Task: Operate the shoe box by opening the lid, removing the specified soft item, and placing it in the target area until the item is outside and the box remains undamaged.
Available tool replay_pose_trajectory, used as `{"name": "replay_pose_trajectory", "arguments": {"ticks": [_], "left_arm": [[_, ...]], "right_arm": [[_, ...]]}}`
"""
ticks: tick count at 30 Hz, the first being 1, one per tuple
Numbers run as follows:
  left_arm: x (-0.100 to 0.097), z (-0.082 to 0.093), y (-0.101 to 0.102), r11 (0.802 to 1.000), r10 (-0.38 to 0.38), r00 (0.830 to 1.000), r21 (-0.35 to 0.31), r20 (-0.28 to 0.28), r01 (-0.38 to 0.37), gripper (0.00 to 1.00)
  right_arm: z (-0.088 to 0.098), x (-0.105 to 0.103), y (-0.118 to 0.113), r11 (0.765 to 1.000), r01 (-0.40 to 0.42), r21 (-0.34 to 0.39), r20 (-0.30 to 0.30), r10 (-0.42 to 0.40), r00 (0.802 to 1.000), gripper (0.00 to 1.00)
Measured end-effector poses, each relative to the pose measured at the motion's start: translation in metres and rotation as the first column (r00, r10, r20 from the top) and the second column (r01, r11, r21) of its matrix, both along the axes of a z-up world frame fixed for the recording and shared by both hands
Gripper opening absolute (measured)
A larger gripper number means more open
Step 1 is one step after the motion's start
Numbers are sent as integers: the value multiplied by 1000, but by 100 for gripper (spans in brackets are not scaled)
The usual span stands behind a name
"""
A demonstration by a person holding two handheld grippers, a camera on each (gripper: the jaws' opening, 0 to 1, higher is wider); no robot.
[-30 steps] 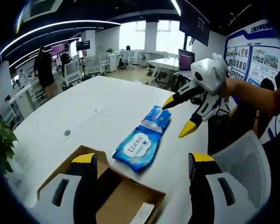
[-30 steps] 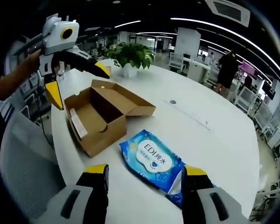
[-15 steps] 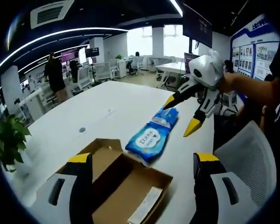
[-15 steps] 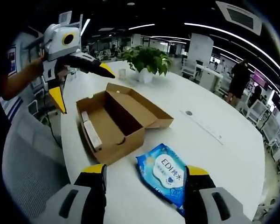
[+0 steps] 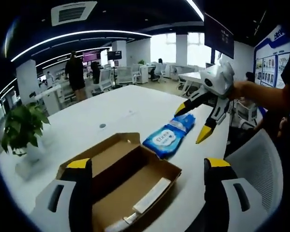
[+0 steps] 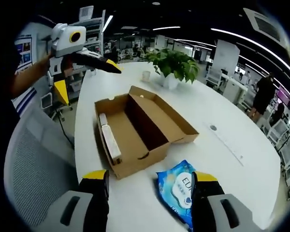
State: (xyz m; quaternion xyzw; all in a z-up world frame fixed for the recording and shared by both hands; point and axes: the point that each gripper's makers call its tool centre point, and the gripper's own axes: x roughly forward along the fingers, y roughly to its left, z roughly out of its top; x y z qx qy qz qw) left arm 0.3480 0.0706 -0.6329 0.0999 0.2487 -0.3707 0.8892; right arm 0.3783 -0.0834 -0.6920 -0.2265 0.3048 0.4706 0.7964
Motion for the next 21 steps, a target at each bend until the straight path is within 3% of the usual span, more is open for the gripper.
{"name": "replay_pose_trajectory", "arguments": {"ticks": [15, 21], "left_arm": [[-31, 0, 42, 992, 118, 992, -41, 33, -117, 100], [-38, -7, 47, 993, 115, 992, -7, 46, -115, 100]], "right_arm": [[3, -3, 35, 987, -159, -26, 19, 160, 987, 69], [0, -2, 45, 977, -212, -27, 22, 212, 977, 66]]}}
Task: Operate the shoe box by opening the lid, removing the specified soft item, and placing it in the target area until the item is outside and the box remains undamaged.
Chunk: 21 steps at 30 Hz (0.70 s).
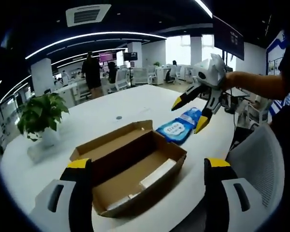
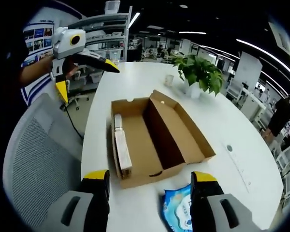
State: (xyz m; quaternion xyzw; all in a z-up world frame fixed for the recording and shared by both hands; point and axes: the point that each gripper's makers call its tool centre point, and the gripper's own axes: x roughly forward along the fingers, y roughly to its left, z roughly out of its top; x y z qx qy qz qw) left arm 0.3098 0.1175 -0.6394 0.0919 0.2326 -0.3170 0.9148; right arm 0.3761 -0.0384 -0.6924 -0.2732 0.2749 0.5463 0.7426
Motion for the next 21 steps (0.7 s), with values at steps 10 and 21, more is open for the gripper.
{"name": "replay_pose_trajectory", "arguments": {"ticks": [10, 21], "left_arm": [[-13, -7, 3, 1000, -9, 999, 17, 30, 9, 100], [-30, -22, 6, 999, 11, 1000, -39, 23, -10, 100]], "right_arm": [[-11, 3, 19, 996, -87, 2, 10, 87, 996, 63], [-30, 11, 42, 989, -148, 15, -1, 148, 989, 57]]}}
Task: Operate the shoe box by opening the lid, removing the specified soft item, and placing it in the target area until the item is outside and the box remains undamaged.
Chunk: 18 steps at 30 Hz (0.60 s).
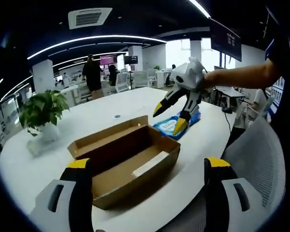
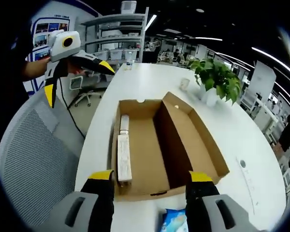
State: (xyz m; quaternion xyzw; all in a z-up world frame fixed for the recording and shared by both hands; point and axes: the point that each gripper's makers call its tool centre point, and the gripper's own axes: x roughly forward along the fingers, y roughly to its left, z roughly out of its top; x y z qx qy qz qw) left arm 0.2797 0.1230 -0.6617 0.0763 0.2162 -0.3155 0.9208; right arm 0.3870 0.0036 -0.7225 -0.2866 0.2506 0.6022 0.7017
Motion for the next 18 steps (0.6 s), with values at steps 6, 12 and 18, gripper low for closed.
{"name": "replay_pose_trajectory", "arguments": {"ticks": [6, 12, 18], "left_arm": [[-6, -6, -2, 1000, 11, 1000, -23, -1, -11, 100], [-10, -10, -4, 999, 27, 1000, -41, 11, -26, 100], [-14, -17, -11, 999, 31, 999, -44, 28, -30, 100]], "right_arm": [[-13, -1, 7, 1000, -16, -18, -23, 16, 1000, 56], [-24, 1, 13, 998, -37, -42, -32, 36, 999, 56], [-37, 0, 19, 996, -65, -58, -37, 63, 997, 54]]}}
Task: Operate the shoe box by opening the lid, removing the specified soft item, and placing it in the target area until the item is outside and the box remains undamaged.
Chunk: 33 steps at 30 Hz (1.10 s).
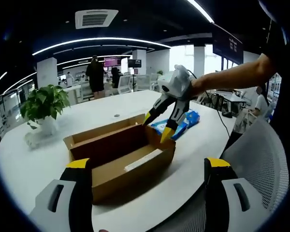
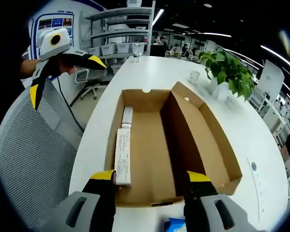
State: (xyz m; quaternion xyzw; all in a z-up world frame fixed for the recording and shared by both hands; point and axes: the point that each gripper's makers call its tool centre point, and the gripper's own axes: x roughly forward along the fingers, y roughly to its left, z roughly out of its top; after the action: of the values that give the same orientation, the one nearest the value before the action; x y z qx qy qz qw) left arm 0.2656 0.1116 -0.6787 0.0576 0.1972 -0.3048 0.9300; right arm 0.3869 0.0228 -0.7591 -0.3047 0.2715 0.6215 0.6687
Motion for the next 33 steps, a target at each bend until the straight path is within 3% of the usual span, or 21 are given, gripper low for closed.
{"name": "replay_pose_trajectory", "arguments": {"ticks": [14, 25, 33], "left_arm": [[2, -8, 0, 1000, 13, 1000, 5, -2, -13, 100], [1, -10, -1, 1000, 8, 1000, 20, -9, -8, 100], [1, -11, -2, 1000, 7, 1000, 18, -15, -7, 100]], "right_arm": [[-18, -8, 15, 998, -66, -9, -51, 65, 997, 53], [-35, -11, 19, 997, -70, -39, -106, 65, 992, 50], [-32, -3, 13, 997, -63, -52, -73, 59, 996, 51]]}}
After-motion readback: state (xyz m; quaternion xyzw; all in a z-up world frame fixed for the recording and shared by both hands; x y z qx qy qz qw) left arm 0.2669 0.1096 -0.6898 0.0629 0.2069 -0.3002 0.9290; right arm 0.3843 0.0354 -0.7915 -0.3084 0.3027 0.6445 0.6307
